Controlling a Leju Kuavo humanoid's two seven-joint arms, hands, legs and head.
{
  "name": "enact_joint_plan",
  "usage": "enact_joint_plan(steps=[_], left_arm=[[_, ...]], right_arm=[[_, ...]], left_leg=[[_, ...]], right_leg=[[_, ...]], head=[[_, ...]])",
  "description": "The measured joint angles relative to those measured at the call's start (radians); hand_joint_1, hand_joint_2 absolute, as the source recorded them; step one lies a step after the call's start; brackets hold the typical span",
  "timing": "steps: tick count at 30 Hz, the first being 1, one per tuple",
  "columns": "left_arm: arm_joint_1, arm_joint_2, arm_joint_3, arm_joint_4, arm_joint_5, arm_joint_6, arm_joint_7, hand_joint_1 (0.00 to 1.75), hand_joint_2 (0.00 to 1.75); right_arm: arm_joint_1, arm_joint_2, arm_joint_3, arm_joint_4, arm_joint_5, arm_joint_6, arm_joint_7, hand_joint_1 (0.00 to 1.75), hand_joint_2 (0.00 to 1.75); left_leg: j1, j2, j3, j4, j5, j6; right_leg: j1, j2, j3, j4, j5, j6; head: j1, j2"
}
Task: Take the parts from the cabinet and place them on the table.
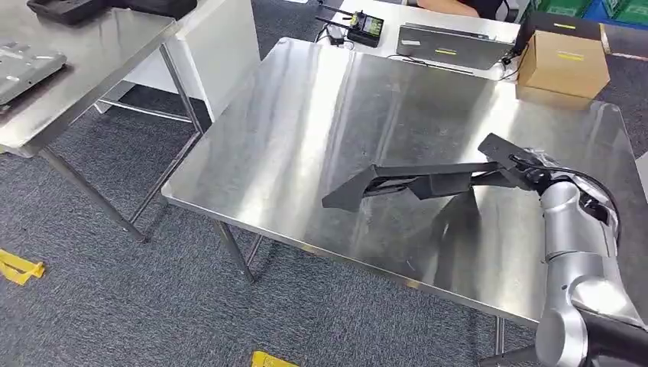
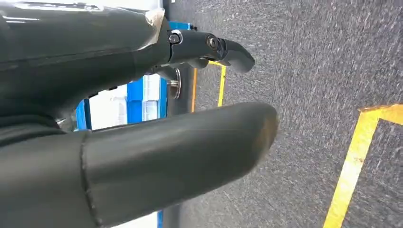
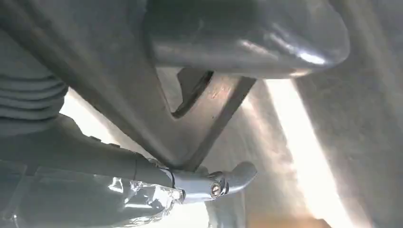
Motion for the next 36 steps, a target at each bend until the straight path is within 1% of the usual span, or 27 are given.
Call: enact_joint_plan(steps=[3,4,8,14,19,21,22,23,24,27,29,32,36], left_arm=[[0.001,-0.001,0.003,0.000,0.005,0.003,-0.003,0.00,0.00],[0.001,-0.002,0.006,0.000,0.005,0.004,-0.004,0.00,0.00],[-0.001,-0.002,0.006,0.000,0.002,0.002,-0.003,0.00,0.00],[-0.001,-0.002,0.007,0.000,0.003,0.002,0.002,0.00,0.00],[-0.001,-0.002,0.013,0.000,0.011,0.003,0.008,0.00,0.00],[-0.002,-0.004,0.017,0.000,0.020,-0.003,-0.024,0.00,0.00],[-0.002,-0.007,0.018,0.000,0.021,-0.003,-0.035,0.00,0.00],[-0.007,-0.010,0.019,0.000,0.021,-0.002,-0.037,0.00,0.00],[-0.010,-0.013,0.019,0.000,0.021,-0.001,-0.037,0.00,0.00],[-0.015,-0.023,0.021,0.000,0.021,0.001,-0.036,0.00,0.00],[-0.017,-0.027,0.023,0.001,0.023,0.001,-0.035,0.00,0.00],[-0.018,-0.032,0.023,0.001,0.032,0.002,-0.035,0.00,0.00],[-0.018,-0.037,0.031,0.001,0.045,0.004,-0.036,0.00,0.00]], right_arm=[[-0.030,0.012,0.016,0.008,0.040,-0.104,0.041,0.00,0.00],[-0.044,0.016,0.019,0.013,0.047,-0.126,0.053,0.00,0.00],[-0.073,0.013,0.019,0.025,0.051,-0.088,0.062,0.00,0.00],[-0.078,0.011,0.019,0.038,0.060,-0.085,0.060,0.00,0.00],[-0.097,0.013,0.024,0.050,0.093,-0.072,0.105,0.00,0.00],[-0.120,0.014,0.031,0.055,0.128,-0.071,0.136,0.00,0.00],[-0.143,0.012,0.038,0.056,0.139,-0.043,0.157,0.00,0.00],[-0.177,0.008,0.045,0.060,0.145,0.009,0.177,0.00,0.00],[-0.201,0.005,0.049,0.061,0.149,0.040,0.191,0.00,0.00],[-0.266,0.003,0.058,0.062,0.157,0.088,0.208,0.00,0.00],[-0.287,0.007,0.060,0.063,0.161,0.094,0.216,0.00,0.00],[-0.310,0.020,0.061,0.069,0.156,0.093,0.204,0.00,0.00],[-0.324,0.054,0.059,0.072,0.117,0.076,0.131,0.00,0.00]], left_leg=[[0.000,0.000,0.000,0.000,0.000,0.000],[0.000,0.000,0.000,0.000,0.000,0.000],[0.000,-0.001,0.001,0.000,0.000,0.000],[0.000,0.000,0.000,0.000,0.000,0.000],[0.000,0.000,0.000,0.000,0.000,0.000],[-0.001,0.000,-0.001,0.000,0.000,0.000],[-0.001,0.000,-0.001,0.000,0.000,0.000],[-0.001,0.001,0.000,0.000,0.001,0.000],[-0.001,0.000,0.000,0.000,0.001,0.000],[-0.001,0.000,0.000,0.000,0.001,0.000],[-0.001,0.001,0.000,0.000,0.001,0.000],[-0.001,0.001,0.000,0.000,0.000,0.000],[-0.001,0.001,0.000,0.000,0.000,0.000]], right_leg=[[0.000,0.000,0.000,0.000,0.000,0.000],[0.000,0.000,0.000,0.000,0.000,0.000],[0.000,-0.001,0.000,0.000,0.000,0.000],[0.000,0.000,-0.001,0.000,0.000,0.000],[0.000,0.000,0.000,0.000,0.000,0.000],[0.000,0.000,-0.001,0.000,0.000,0.000],[-0.001,0.000,-0.002,0.000,0.000,0.000],[-0.001,0.000,-0.002,0.000,0.000,0.000],[-0.001,0.000,-0.001,0.000,0.000,0.000],[-0.001,0.000,-0.001,0.000,0.000,0.000],[-0.001,0.000,-0.001,0.000,0.000,0.000],[-0.001,0.000,-0.001,0.000,0.000,0.000],[-0.001,0.000,-0.001,0.000,0.000,0.000]], head=[[0.000,0.000],[0.000,0.000],[0.000,0.000],[0.000,0.000],[0.000,0.000],[0.000,0.000],[0.000,0.000],[0.000,0.000],[0.000,0.000],[0.000,0.000],[0.000,0.000],[0.000,0.000],[0.000,0.000]])
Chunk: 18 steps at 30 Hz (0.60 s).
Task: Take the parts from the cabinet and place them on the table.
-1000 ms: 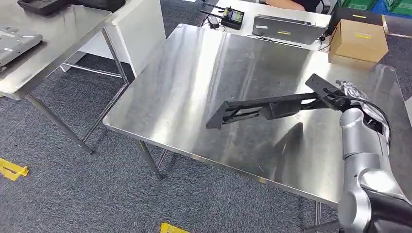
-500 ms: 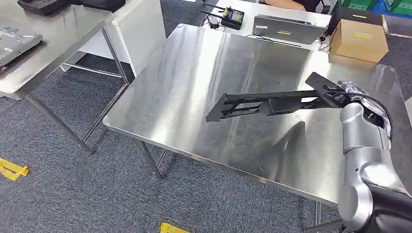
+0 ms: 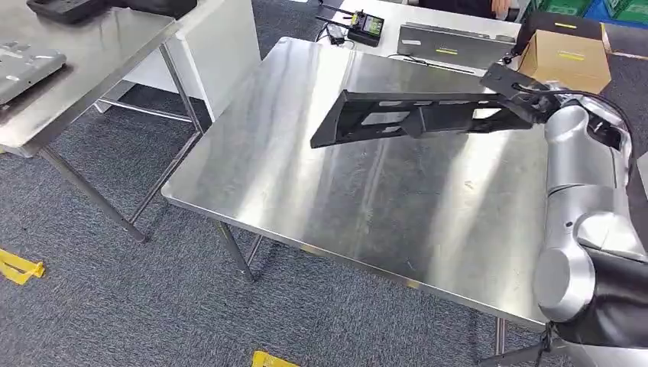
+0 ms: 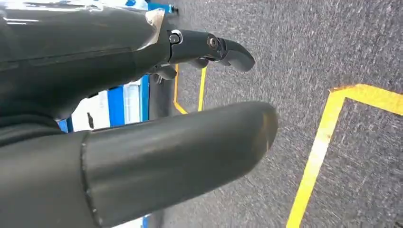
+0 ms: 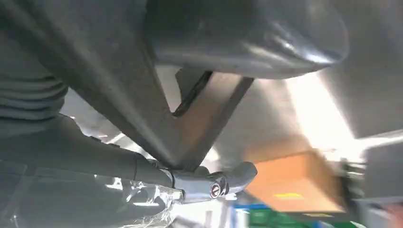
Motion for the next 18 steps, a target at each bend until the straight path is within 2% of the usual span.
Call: enact_joint_plan(steps=[3,5,6,8,9,10,11,12,13,14,16,17,18], left_arm=[[0.001,-0.004,0.009,0.000,0.011,0.002,-0.002,0.00,0.00],[0.003,-0.006,0.016,0.000,0.020,0.004,-0.003,0.00,0.00],[0.004,-0.007,0.019,0.000,0.024,0.010,0.008,0.00,0.00],[0.009,-0.008,0.026,0.000,0.029,0.018,0.027,0.00,0.00],[0.013,-0.009,0.031,0.000,0.030,0.018,0.026,0.00,0.00],[0.018,-0.011,0.034,0.000,0.027,0.014,0.026,0.00,0.00],[0.021,-0.011,0.035,-0.001,0.020,0.010,0.031,0.00,0.00],[0.022,-0.011,0.035,-0.001,0.013,0.005,0.042,0.00,0.00],[0.023,-0.010,0.035,-0.001,0.006,-0.003,0.050,0.00,0.00],[0.022,-0.009,0.035,-0.001,0.004,-0.014,0.043,0.00,0.00],[0.013,-0.006,0.035,-0.001,-0.005,-0.029,0.020,0.00,0.00],[0.008,-0.005,0.035,0.000,-0.005,-0.032,0.019,0.00,0.00],[0.005,-0.004,0.035,0.000,-0.006,-0.032,0.019,0.00,0.00]], right_arm=[[-0.003,0.026,-0.013,0.000,-0.046,-0.013,-0.048,0.00,0.00],[-0.002,0.048,-0.033,0.000,-0.074,-0.061,-0.081,0.00,0.00],[0.001,0.062,-0.043,0.000,-0.084,-0.109,-0.095,0.00,0.00],[0.026,0.090,-0.061,-0.005,-0.072,-0.270,-0.124,0.00,0.00],[0.046,0.105,-0.062,-0.007,-0.018,-0.392,-0.091,0.00,0.00],[0.063,0.119,-0.048,-0.006,0.076,-0.491,-0.010,0.00,0.00],[0.079,0.126,-0.024,0.002,0.177,-0.546,0.086,0.00,0.00],[0.092,0.126,0.002,0.020,0.249,-0.548,0.158,0.00,0.00],[0.104,0.124,0.019,0.034,0.264,-0.498,0.169,0.00,0.00],[0.116,0.117,0.025,0.042,0.254,-0.418,0.136,0.00,0.00],[0.134,0.097,0.032,0.064,0.235,-0.174,0.028,0.00,0.00],[0.143,0.089,0.037,0.070,0.234,-0.126,0.006,0.00,0.00],[0.149,0.084,0.039,0.076,0.231,-0.113,0.000,0.00,0.00]], left_leg=[[0.000,-0.001,0.000,0.000,0.000,0.000],[0.000,-0.001,0.000,0.000,0.000,0.000],[0.000,0.000,0.000,0.000,0.000,0.000],[0.002,0.000,0.001,0.000,0.000,0.000],[0.002,0.000,0.001,0.000,0.000,0.000],[0.001,0.000,0.001,0.000,0.000,0.000],[0.001,-0.001,0.001,0.000,0.000,0.000],[0.002,-0.001,0.001,0.000,0.000,0.000],[0.001,-0.001,0.001,0.000,0.000,0.000],[0.001,-0.001,0.001,0.000,0.000,0.000],[0.001,-0.002,0.000,0.000,0.000,0.000],[0.001,-0.003,-0.001,0.000,0.000,0.000],[0.001,-0.004,-0.001,0.000,0.000,0.000]], right_leg=[[0.000,-0.001,0.000,0.000,0.000,0.000],[0.000,0.000,0.000,0.000,0.000,0.000],[0.000,0.000,0.000,0.000,0.000,0.000],[0.002,0.000,0.001,0.000,0.000,0.000],[0.002,0.000,0.001,0.000,0.000,0.000],[0.002,0.000,0.001,0.000,0.000,0.000],[0.002,-0.001,0.001,0.000,-0.001,-0.001],[0.002,-0.001,0.001,0.000,-0.001,-0.001],[0.002,-0.001,0.000,0.000,-0.001,-0.001],[0.002,-0.001,0.000,0.000,-0.001,-0.001],[0.001,-0.001,0.000,0.000,0.000,0.000],[0.001,-0.003,0.000,0.000,0.000,0.000],[0.001,-0.003,0.000,0.000,0.000,0.000]], head=[[0.000,0.000],[0.000,0.000],[0.000,0.000],[0.000,0.000],[0.000,0.000],[0.000,0.000],[0.000,0.000],[0.000,0.000],[0.000,0.000],[0.000,0.000],[0.000,0.000],[0.000,0.000],[0.000,0.000]])
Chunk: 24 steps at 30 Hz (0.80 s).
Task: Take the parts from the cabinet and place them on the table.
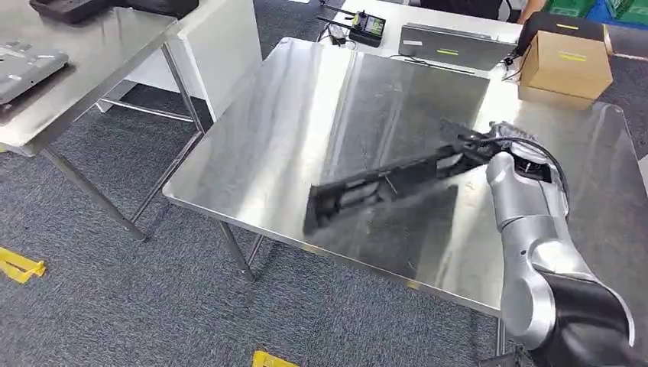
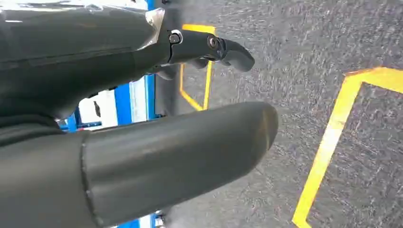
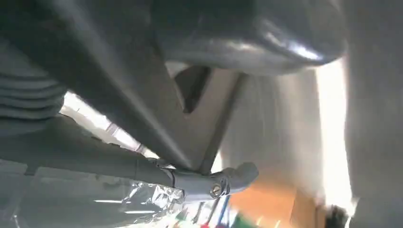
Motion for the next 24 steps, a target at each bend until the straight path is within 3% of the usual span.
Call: enact_joint_plan(steps=[14,16,17,18,19,21,22,23,24], left_arm=[[-0.007,0.000,0.000,0.000,-0.001,0.000,-0.005,0.00,0.00],[-0.006,0.000,0.000,0.000,0.006,0.008,0.001,0.00,0.00],[-0.005,0.000,0.001,0.000,0.013,0.021,0.019,0.00,0.00],[-0.004,0.000,0.002,0.000,0.013,0.027,0.024,0.00,0.00],[-0.001,0.000,0.003,0.000,0.010,0.030,0.023,0.00,0.00],[0.006,-0.001,0.002,0.000,-0.007,0.027,0.030,0.00,0.00],[0.010,0.000,0.002,0.000,-0.008,0.020,0.042,0.00,0.00],[0.014,0.000,0.002,0.000,-0.006,0.018,0.053,0.00,0.00],[0.014,0.004,0.002,0.000,0.000,0.018,0.056,0.00,0.00]], right_arm=[[-0.003,-0.030,0.007,0.015,-0.009,0.018,-0.002,0.00,0.00],[0.000,-0.028,0.000,0.015,-0.065,-0.031,-0.048,0.00,0.00],[0.008,-0.016,-0.016,0.006,-0.106,-0.114,-0.055,0.00,0.00],[0.019,-0.003,-0.032,-0.008,-0.108,-0.227,-0.024,0.00,0.00],[0.032,0.010,-0.045,-0.022,-0.063,-0.367,0.053,0.00,0.00],[0.061,0.010,-0.044,-0.021,0.033,-0.511,0.242,0.00,0.00],[0.073,0.003,-0.056,-0.018,0.007,-0.515,0.307,0.00,0.00],[0.083,0.003,-0.084,-0.014,-0.069,-0.459,0.299,0.00,0.00],[0.086,0.004,-0.125,-0.014,-0.143,-0.395,0.249,0.00,0.00]], left_leg=[[0.000,0.004,0.001,0.000,0.000,0.000],[0.000,0.004,0.001,0.000,0.000,0.000],[0.000,0.005,0.001,0.000,0.000,0.000],[0.000,0.005,0.002,0.000,0.000,0.000],[0.000,0.004,0.003,0.000,0.000,0.000],[0.001,-0.002,0.009,0.000,0.000,0.000],[0.001,-0.004,0.006,0.000,0.000,0.000],[0.001,-0.004,0.006,0.000,0.000,0.000],[0.001,-0.002,0.007,0.000,0.000,0.000]], right_leg=[[0.000,0.003,0.000,0.000,0.000,0.000],[0.000,0.003,0.001,0.000,0.000,0.000],[0.000,0.004,0.000,0.000,0.000,0.000],[0.000,0.004,0.000,0.000,0.000,0.000],[0.001,0.003,0.000,0.000,0.000,0.000],[0.001,-0.003,0.001,0.000,-0.001,-0.001],[0.001,-0.005,0.001,0.000,-0.001,-0.001],[0.001,-0.004,0.000,0.000,-0.001,-0.001],[0.001,-0.003,0.001,0.000,0.000,0.000]], head=[[0.000,0.000],[0.000,0.000],[0.000,0.000],[0.000,0.000],[0.000,0.000],[0.000,0.000],[0.000,0.000],[0.000,0.000],[0.000,0.000]])
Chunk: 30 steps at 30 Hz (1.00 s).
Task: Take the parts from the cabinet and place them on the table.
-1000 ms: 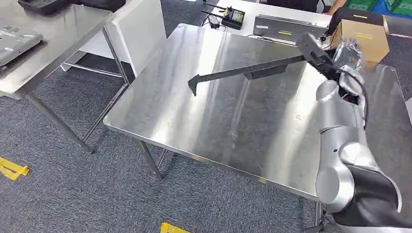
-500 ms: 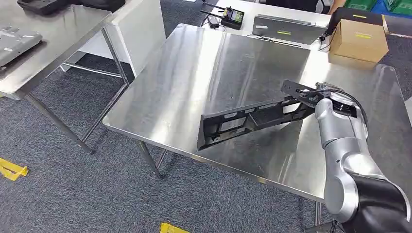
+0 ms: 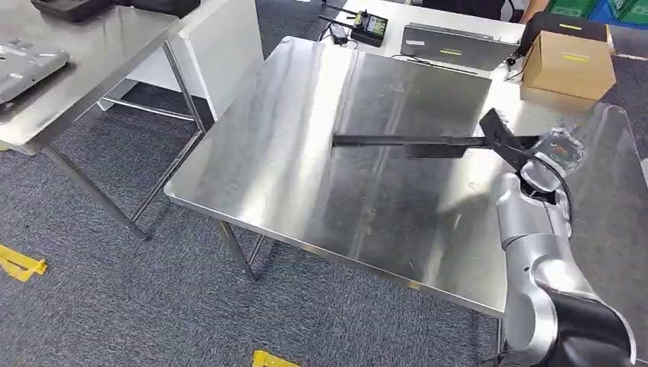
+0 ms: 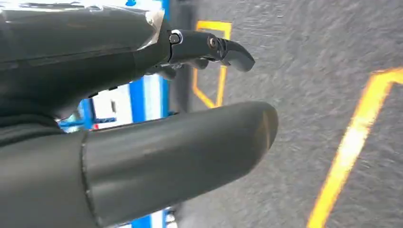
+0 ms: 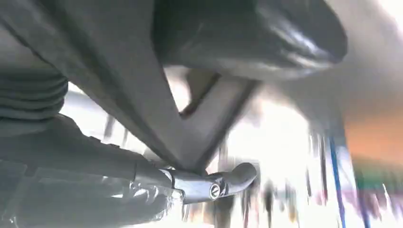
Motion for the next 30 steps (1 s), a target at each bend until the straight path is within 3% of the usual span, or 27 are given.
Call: enact_joint_plan(steps=[1,2,3,5,7,8,10,13,15,18,19,21,23,24,27,28,30], left_arm=[[0.000,0.002,0.000,0.000,0.003,0.000,0.000,0.00,0.00],[-0.001,0.003,0.000,0.000,0.001,0.000,-0.006,0.00,0.00],[-0.003,0.003,-0.002,0.000,-0.006,0.000,-0.008,0.00,0.00],[-0.003,0.003,-0.005,0.000,-0.009,-0.002,-0.008,0.00,0.00],[-0.003,0.002,-0.006,0.000,-0.008,-0.003,-0.008,0.00,0.00],[-0.002,0.002,-0.006,0.000,-0.009,-0.002,-0.008,0.00,0.00],[-0.001,0.002,-0.011,0.000,-0.018,-0.004,-0.017,0.00,0.00],[-0.004,0.000,-0.016,0.000,-0.019,-0.003,-0.025,0.00,0.00],[-0.004,-0.002,-0.021,0.000,-0.020,-0.002,-0.031,0.00,0.00],[-0.003,-0.003,-0.021,0.000,-0.027,-0.002,-0.040,0.00,0.00],[0.000,-0.003,-0.021,0.000,-0.030,-0.002,-0.040,0.00,0.00],[-0.001,-0.004,-0.021,0.000,-0.033,-0.004,-0.042,0.00,0.00],[-0.001,-0.003,-0.020,0.000,-0.028,-0.002,-0.037,0.00,0.00],[-0.002,-0.003,-0.021,0.000,-0.032,-0.003,-0.039,0.00,0.00],[0.000,-0.001,-0.024,0.000,-0.060,-0.014,-0.056,0.00,0.00],[0.000,0.000,-0.027,0.000,-0.058,-0.014,-0.056,0.00,0.00],[0.001,0.002,-0.027,0.000,-0.063,-0.021,-0.056,0.00,0.00]], right_arm=[[0.011,0.000,-0.045,0.001,-0.050,0.049,-0.080,0.00,0.00],[0.026,-0.003,-0.081,-0.004,-0.043,0.033,-0.142,0.00,0.00],[0.038,-0.003,-0.082,-0.010,0.006,0.004,-0.157,0.00,0.00],[0.043,-0.021,-0.071,-0.014,0.077,0.029,-0.121,0.00,0.00],[0.045,-0.036,-0.061,-0.021,0.036,0.027,-0.045,0.00,0.00],[0.043,-0.039,-0.079,-0.026,-0.001,0.034,-0.061,0.00,0.00],[0.052,-0.050,-0.069,-0.029,0.010,-0.034,-0.040,0.00,0.00],[0.058,-0.050,-0.062,-0.041,0.000,-0.018,-0.158,0.00,0.00],[0.071,-0.039,-0.022,-0.066,0.028,-0.052,-0.165,0.00,0.00],[0.093,-0.035,0.034,-0.111,0.085,-0.117,-0.076,0.00,0.00],[0.098,-0.040,0.039,-0.133,0.050,-0.108,-0.097,0.00,0.00],[0.116,-0.028,0.039,-0.169,0.005,-0.157,-0.093,0.00,0.00],[0.122,-0.024,0.006,-0.207,-0.066,-0.127,-0.173,0.00,0.00],[0.133,-0.029,0.011,-0.228,-0.034,-0.144,-0.159,0.00,0.00],[0.130,-0.069,0.047,-0.251,0.114,-0.238,-0.007,0.00,0.00],[0.125,-0.076,0.054,-0.251,0.101,-0.267,0.000,0.00,0.00],[0.100,-0.088,0.048,-0.251,0.048,-0.199,-0.083,0.00,0.00]], left_leg=[[0.000,0.001,0.000,0.000,0.000,0.000],[-0.001,0.004,0.001,0.000,-0.001,0.001],[-0.002,0.004,0.001,0.000,-0.001,0.001],[-0.002,0.004,0.001,0.000,-0.001,0.001],[-0.001,-0.001,0.000,0.000,0.000,0.001],[-0.001,0.000,0.001,0.000,0.000,0.001],[-0.002,0.004,0.000,0.000,0.000,0.001],[-0.002,0.007,0.002,0.000,0.000,0.001],[-0.001,0.006,0.002,0.000,0.000,0.001],[-0.001,0.002,0.000,0.000,0.001,0.000],[-0.001,0.005,0.001,0.000,0.000,0.000],[-0.001,0.003,-0.001,0.000,0.000,0.000],[-0.001,0.005,0.002,0.000,0.000,0.000],[-0.001,0.003,0.000,0.000,0.000,0.000],[-0.002,-0.001,-0.002,0.000,0.000,0.001],[-0.002,-0.002,-0.002,0.000,0.000,0.001],[-0.002,0.005,-0.001,0.000,-0.001,0.000]], right_leg=[[0.000,0.002,0.000,0.000,0.000,0.000],[-0.001,0.004,0.000,0.000,0.000,0.000],[-0.002,0.004,-0.001,0.000,0.000,0.000],[-0.002,0.004,-0.001,0.000,0.000,0.000],[-0.002,0.000,0.000,0.000,0.000,0.000],[-0.002,0.001,-0.001,0.000,0.000,0.000],[-0.003,0.004,0.001,0.000,0.001,0.001],[-0.002,0.007,0.000,0.000,0.001,0.001],[-0.002,0.007,-0.001,0.000,0.001,0.001],[-0.001,0.002,-0.001,0.000,0.001,0.000],[0.000,0.004,-0.002,0.000,0.001,0.000],[-0.001,0.003,0.000,0.000,0.001,0.000],[-0.001,0.005,-0.002,0.000,0.001,0.000],[-0.001,0.003,-0.001,0.000,0.000,0.000],[-0.002,0.000,-0.001,0.000,0.000,0.000],[-0.002,-0.001,-0.001,0.000,0.000,0.001],[-0.003,0.005,0.000,0.000,0.001,0.001]], head=[[0.000,0.000],[0.000,0.000],[-0.001,0.000],[0.000,0.000],[0.000,0.000],[0.000,0.000],[-0.001,0.000],[0.000,0.000],[0.000,0.000],[0.000,0.000],[0.000,0.000],[0.000,0.000],[0.000,0.000],[0.000,0.000],[0.000,0.000],[0.001,0.000],[0.000,0.000]])
